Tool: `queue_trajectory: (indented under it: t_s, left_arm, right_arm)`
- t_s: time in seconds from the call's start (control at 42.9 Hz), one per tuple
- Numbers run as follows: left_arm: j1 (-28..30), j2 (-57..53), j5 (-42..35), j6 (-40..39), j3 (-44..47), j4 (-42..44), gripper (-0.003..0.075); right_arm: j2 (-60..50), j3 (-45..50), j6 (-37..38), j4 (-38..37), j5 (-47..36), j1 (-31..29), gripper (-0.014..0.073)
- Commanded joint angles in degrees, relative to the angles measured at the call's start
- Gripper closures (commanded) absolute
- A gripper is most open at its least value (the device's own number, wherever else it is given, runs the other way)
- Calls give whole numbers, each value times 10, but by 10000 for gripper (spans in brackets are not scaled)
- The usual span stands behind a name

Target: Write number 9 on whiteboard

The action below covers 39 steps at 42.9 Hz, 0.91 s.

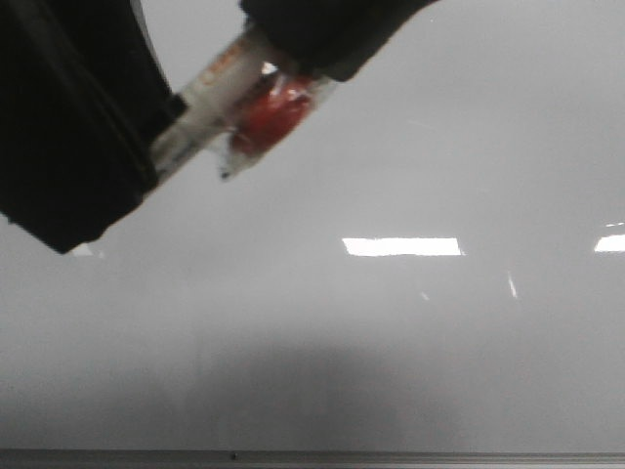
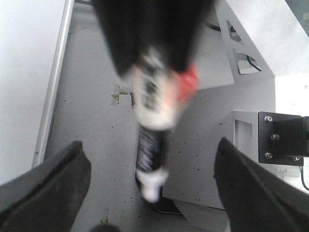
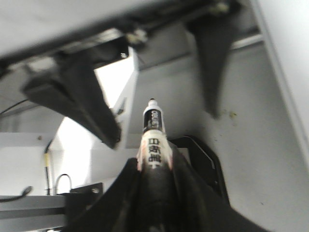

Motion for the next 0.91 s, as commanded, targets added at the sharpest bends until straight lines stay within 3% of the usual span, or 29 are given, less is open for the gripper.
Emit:
queue_trajectory:
  t_s: [0.0, 0.093, 0.257, 0.443, 0.676, 0.886]
  left_arm:
    - [0, -21, -5, -1, -18, -23, 216]
    - [0, -30, -5, -1, -18, -23, 290]
    - [0, -47, 1, -1, -17, -23, 526]
    - [0, -49, 28, -1, -17, -26, 741]
    - [0, -49, 28, -1, -17, -27, 739]
    - [0, -49, 28, -1, -17, -27, 739]
  right_arm:
    - [-41, 2, -7, 19, 1, -49, 658]
    - [-74, 30, -7, 19, -11, -101, 658]
    - [-140, 89, -7, 19, -99, -176, 658]
    - [-177, 132, -7, 20, -186, -193, 658]
    - [-149, 143, -2, 57, -279, -193, 658]
    - [-43, 63, -2, 87, -327, -193, 658]
